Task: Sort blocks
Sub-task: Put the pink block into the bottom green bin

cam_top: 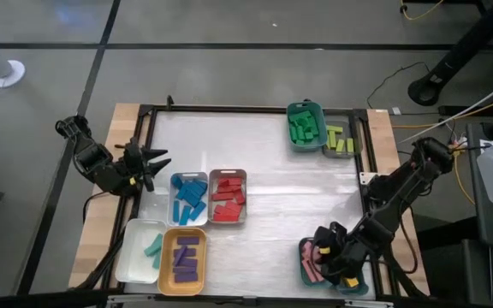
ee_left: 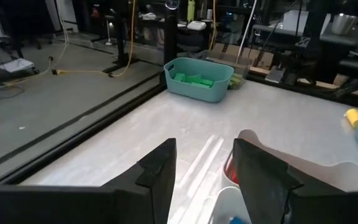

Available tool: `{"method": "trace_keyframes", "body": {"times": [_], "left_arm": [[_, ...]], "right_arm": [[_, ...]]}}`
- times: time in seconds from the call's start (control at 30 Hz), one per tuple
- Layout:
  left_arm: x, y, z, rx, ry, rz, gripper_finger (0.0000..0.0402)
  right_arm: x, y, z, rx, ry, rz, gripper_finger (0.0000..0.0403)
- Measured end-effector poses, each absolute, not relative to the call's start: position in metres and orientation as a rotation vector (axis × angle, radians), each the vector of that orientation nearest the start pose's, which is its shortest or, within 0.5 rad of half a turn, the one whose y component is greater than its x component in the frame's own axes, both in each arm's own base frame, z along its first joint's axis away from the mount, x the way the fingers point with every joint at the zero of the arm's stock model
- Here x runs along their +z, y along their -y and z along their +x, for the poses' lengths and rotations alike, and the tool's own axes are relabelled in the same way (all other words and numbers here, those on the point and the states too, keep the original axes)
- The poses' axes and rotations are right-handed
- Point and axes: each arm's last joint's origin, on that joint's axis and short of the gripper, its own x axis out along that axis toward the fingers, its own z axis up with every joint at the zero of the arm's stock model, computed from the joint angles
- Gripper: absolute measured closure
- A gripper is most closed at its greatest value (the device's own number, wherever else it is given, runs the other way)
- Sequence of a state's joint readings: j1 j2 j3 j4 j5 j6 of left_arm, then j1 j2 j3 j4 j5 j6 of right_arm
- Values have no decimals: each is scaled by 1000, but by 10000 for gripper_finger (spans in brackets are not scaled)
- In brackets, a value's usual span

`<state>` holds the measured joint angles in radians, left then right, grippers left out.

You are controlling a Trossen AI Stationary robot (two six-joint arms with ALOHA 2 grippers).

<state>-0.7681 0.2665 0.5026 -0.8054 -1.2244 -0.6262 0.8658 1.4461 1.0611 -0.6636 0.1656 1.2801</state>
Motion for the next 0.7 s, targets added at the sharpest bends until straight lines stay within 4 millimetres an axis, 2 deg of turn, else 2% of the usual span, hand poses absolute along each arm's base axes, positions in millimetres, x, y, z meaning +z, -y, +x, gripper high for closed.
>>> {"method": "trace_keyframes", "body": {"times": [0.43, 0.7], "left_arm": [[247, 19, 58, 511, -164, -109, 253], [246, 20, 59, 474, -174, -187, 254]], "right_arm": [[227, -221, 192, -52, -1251, 589, 290], [224, -219, 190, -71, -1286, 565, 290]]}}
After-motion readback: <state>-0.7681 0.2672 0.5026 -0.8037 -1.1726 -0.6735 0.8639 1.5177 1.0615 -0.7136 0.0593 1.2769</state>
